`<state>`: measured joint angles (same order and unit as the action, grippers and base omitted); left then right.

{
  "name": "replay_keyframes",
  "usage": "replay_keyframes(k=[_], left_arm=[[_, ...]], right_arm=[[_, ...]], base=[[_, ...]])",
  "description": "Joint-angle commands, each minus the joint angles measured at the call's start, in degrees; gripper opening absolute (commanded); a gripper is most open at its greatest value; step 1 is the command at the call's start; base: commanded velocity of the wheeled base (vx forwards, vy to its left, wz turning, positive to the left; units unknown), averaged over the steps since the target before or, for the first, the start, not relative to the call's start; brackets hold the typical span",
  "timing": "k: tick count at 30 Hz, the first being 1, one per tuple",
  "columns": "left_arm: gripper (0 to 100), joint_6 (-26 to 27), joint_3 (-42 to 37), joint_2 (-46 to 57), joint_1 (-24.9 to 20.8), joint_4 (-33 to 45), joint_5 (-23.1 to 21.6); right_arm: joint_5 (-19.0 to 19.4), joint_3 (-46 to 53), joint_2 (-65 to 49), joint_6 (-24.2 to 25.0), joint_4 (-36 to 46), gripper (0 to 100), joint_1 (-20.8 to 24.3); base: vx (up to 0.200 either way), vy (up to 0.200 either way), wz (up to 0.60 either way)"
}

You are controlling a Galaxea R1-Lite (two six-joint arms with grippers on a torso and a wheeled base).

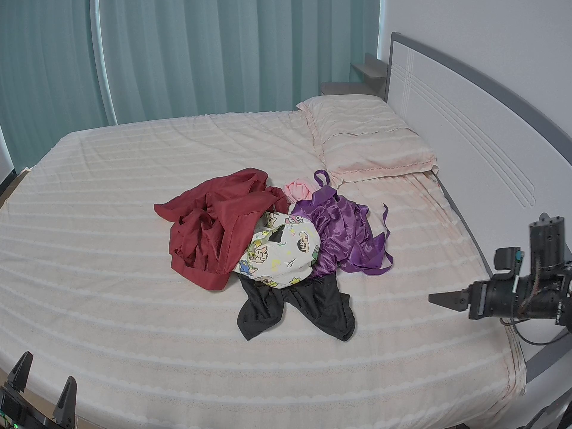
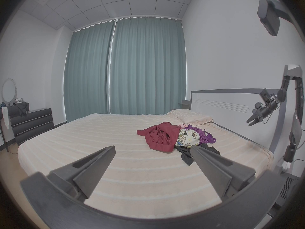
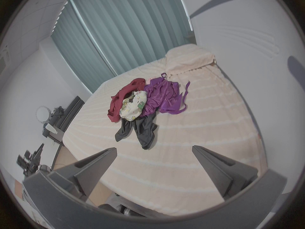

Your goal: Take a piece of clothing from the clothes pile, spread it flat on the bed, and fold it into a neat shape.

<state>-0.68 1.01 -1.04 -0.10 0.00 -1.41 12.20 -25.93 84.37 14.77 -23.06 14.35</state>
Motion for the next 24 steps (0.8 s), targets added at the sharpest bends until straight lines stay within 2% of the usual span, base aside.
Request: replay_keyframes(k=[1, 10, 14, 18, 24], left_arm=[[100, -0.02, -0.92, 0.86, 0.01, 0.0, 0.01], [100, -0.02, -0.92, 0.86, 0.01, 0.0, 0.01], [100, -0.02, -0.92, 0.86, 0.01, 0.0, 0.01], [100, -0.02, -0.92, 0.95, 0.01, 0.0, 0.01], [100, -0.11, -0.92, 0.86, 0.01, 0.0, 0.01]], right_arm=[[-3.06, -6.59, 18.64, 5.44, -6.2, 100, 5.87], [-10.18, -10.28, 35.95, 13.53, -19.21, 100, 11.23], [-11.68, -12.92, 40.96, 14.23, -21.58, 100, 12.63], [-15.72, -17.93, 46.85, 14.49, -21.67, 100, 13.51], [-16.25, -22.5, 49.84, 14.49, -21.58, 100, 14.04]], base=[[0.0, 0.0, 0.0], [0.0, 0.0, 0.0], [0.0, 0.0, 0.0], [0.0, 0.0, 0.0], [0.0, 0.0, 0.0]])
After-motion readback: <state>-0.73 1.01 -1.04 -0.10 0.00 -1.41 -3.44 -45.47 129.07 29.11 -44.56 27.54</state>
